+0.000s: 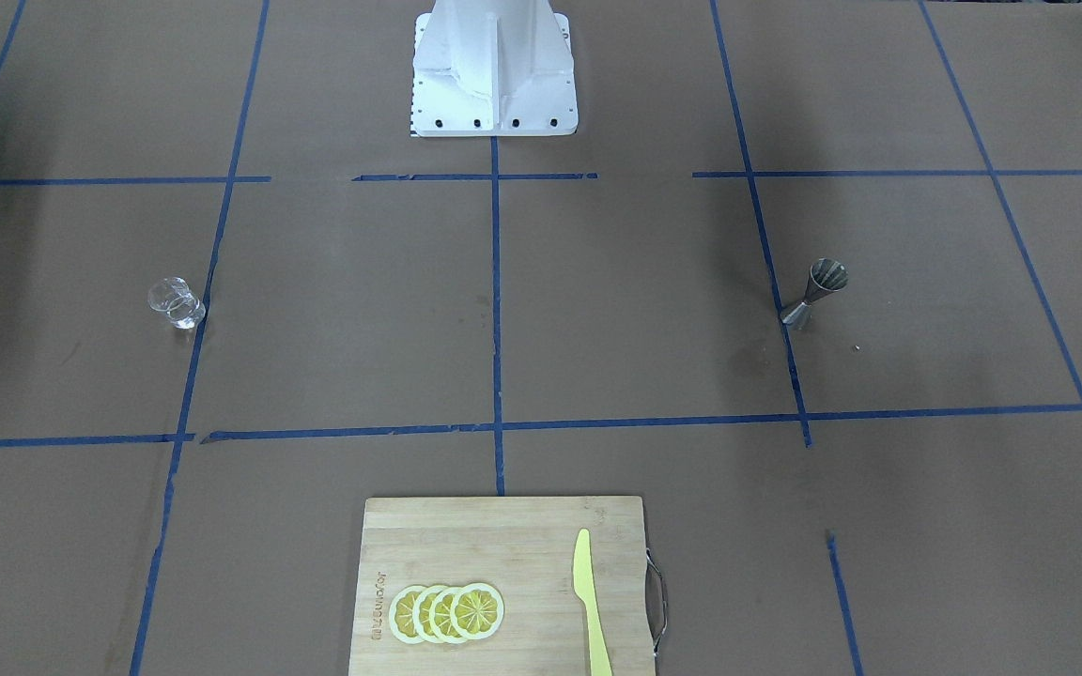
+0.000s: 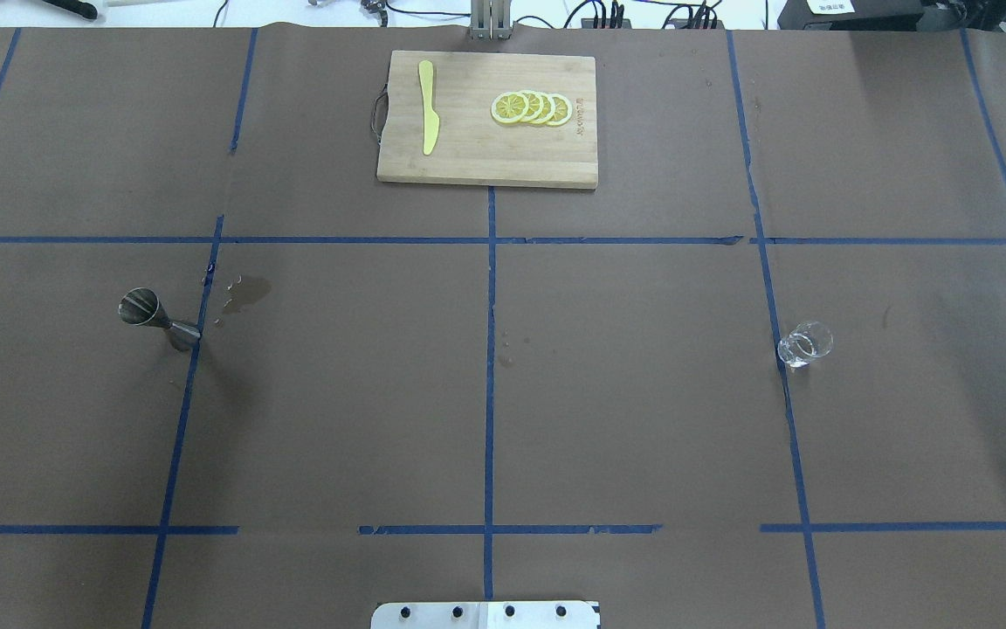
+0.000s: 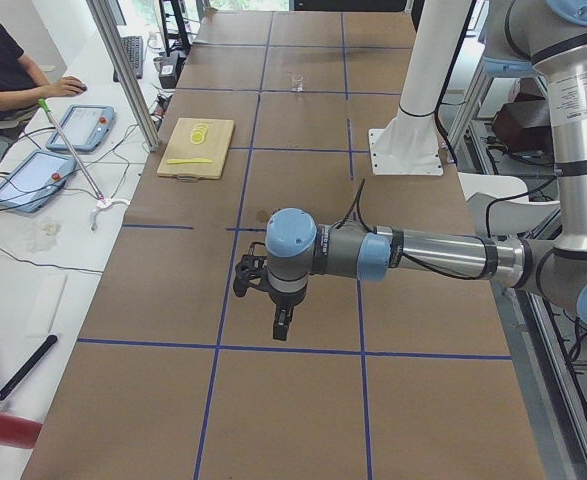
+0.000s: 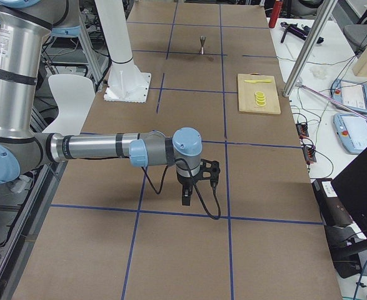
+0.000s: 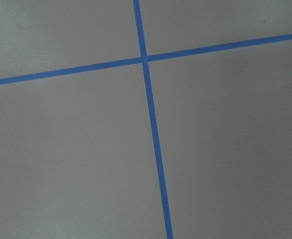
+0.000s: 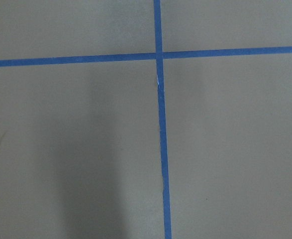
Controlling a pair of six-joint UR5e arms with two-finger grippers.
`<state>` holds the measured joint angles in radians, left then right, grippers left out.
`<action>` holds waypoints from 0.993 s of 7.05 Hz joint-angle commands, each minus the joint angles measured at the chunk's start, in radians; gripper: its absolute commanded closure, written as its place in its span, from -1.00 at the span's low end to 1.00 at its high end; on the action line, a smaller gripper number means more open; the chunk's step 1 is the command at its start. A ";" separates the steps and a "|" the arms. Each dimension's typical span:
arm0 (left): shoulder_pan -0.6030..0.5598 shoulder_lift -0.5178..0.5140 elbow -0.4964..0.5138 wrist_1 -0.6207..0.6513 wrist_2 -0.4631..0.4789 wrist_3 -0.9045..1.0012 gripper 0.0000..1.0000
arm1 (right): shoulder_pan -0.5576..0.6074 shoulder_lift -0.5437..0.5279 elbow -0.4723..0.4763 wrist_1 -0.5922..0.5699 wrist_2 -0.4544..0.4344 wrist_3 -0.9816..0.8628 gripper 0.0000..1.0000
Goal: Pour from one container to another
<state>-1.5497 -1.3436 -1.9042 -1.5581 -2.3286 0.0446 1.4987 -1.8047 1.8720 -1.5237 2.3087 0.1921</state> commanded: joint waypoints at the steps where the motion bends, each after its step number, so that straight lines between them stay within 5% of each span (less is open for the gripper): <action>1: -0.016 0.010 0.008 -0.017 0.000 0.073 -1.00 | 0.000 -0.013 0.001 0.002 0.004 0.000 -1.00; 7: -0.016 0.004 0.020 -0.027 -0.002 0.078 -1.00 | -0.002 -0.007 0.003 0.002 0.011 0.003 -1.00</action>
<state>-1.5662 -1.3393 -1.8897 -1.5822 -2.3302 0.1213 1.4972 -1.8129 1.8740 -1.5217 2.3193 0.1947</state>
